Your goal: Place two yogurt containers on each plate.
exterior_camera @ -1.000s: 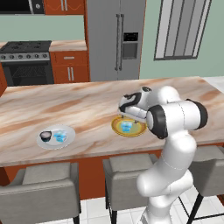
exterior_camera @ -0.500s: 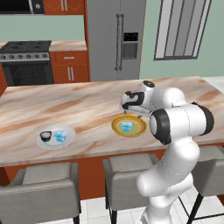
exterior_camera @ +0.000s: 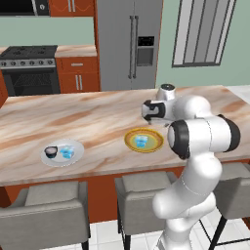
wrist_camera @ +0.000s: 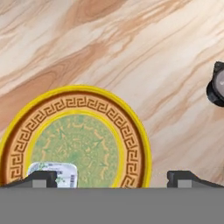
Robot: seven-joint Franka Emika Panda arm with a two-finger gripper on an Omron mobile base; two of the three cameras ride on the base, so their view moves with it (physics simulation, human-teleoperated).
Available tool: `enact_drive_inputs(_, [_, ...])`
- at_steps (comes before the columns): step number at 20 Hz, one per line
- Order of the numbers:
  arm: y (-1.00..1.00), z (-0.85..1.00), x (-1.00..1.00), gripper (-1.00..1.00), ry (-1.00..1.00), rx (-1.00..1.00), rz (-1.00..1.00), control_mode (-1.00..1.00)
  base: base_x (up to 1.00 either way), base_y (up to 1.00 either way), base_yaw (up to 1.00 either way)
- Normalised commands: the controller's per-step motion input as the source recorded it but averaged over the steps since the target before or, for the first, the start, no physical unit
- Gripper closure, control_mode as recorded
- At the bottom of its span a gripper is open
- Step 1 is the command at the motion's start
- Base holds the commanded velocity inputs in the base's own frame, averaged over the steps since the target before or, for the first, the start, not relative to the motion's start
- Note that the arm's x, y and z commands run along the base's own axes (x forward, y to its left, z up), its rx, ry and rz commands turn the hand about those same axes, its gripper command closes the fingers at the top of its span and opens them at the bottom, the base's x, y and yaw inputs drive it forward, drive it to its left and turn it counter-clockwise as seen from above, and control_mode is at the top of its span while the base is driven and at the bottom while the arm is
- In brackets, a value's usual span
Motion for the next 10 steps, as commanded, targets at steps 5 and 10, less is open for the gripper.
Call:
enact_drive_inputs(5, [-0.71,0.01,0.0,-1.0,0.0,-0.04,0.02,-1.0,0.0,0.0,0.0])
enact_drive_inputs(10, [-0.7,0.0,-0.08,-1.0,0.0,0.0,0.03,-1.0,0.0,0.0,0.0])
